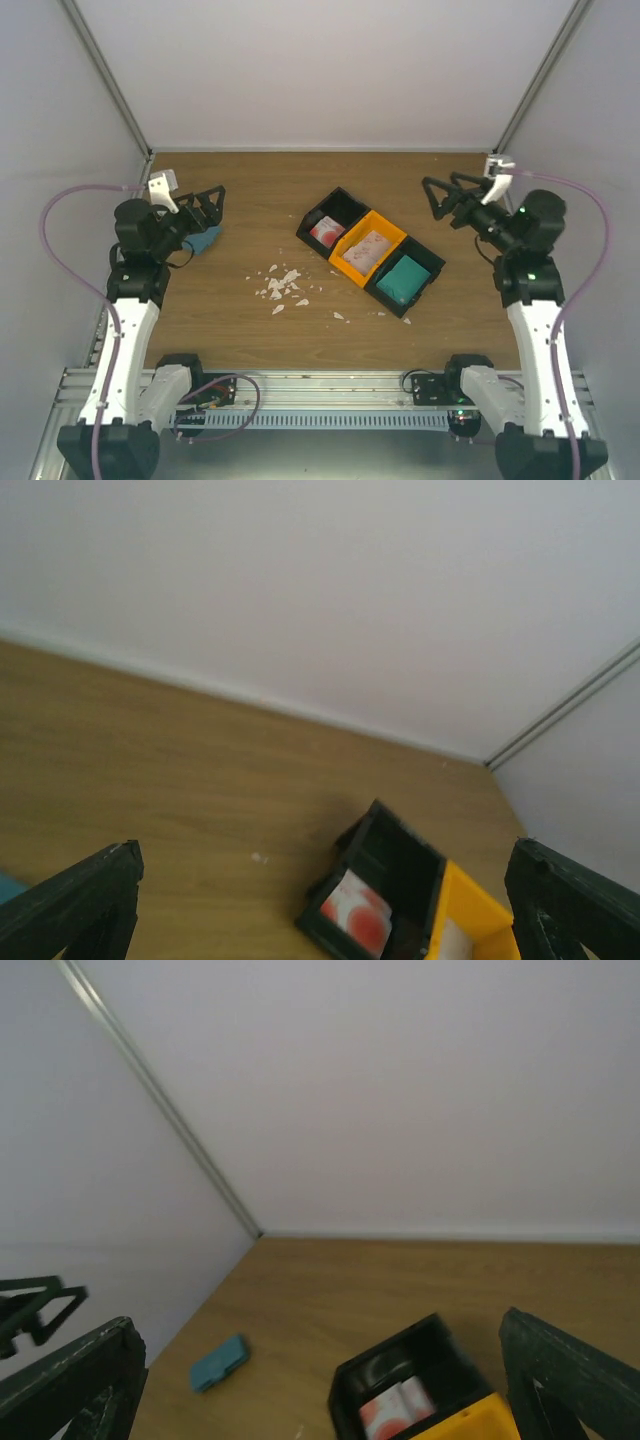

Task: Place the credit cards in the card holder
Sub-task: Move the card holder to the center of the board.

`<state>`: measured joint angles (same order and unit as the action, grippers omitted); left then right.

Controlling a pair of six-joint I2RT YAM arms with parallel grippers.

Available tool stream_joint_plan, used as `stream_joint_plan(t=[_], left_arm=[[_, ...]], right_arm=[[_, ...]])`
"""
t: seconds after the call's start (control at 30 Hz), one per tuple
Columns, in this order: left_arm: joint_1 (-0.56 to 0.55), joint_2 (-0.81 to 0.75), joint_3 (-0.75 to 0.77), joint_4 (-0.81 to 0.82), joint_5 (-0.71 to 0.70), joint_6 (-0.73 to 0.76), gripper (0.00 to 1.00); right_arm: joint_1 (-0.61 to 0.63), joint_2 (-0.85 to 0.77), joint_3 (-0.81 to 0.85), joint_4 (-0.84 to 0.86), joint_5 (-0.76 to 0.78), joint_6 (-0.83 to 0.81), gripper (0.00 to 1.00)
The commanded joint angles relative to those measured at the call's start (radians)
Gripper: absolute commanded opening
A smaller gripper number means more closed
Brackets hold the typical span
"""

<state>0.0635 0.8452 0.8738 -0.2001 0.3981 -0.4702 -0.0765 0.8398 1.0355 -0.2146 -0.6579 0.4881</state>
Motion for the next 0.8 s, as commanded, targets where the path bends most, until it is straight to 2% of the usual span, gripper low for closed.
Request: stream_joint_plan(t=[0.0,0.07,0.27,0.43,0.53,0.77], left_arm=[[0.008,0.054,-0.013,-0.074,-0.015,0.022,0.99],[0.008,0.083,-0.005,-0.115,-0.057,0.026,0.99],[0.011,0.226,0.056,-0.232,-0.296,-0.033,0.99],[0.02,0.402,0.111,-0.201,-0.328,-0.093,0.99],[0.023,0.521,0.165,-0.187,-0.333,-0.092,0.99],[0.045,0.692,0.232,-0.177,-0.439,-0.087,0.99]], right_arm=[[0.152,0.061,-0.047,0.105,-0.012,0.038,0.96],[0.246,0.101,-0.071,0.115,0.051,0.032,0.96],[0.524,0.278,-0.132,0.174,0.196,0.058,0.94],[0.72,0.501,-0.106,0.166,0.3,0.067,0.92],[0.791,0.611,-0.068,0.143,0.337,0.079,0.89],[0.853,0.793,0.015,0.108,0.357,0.06,0.83]])
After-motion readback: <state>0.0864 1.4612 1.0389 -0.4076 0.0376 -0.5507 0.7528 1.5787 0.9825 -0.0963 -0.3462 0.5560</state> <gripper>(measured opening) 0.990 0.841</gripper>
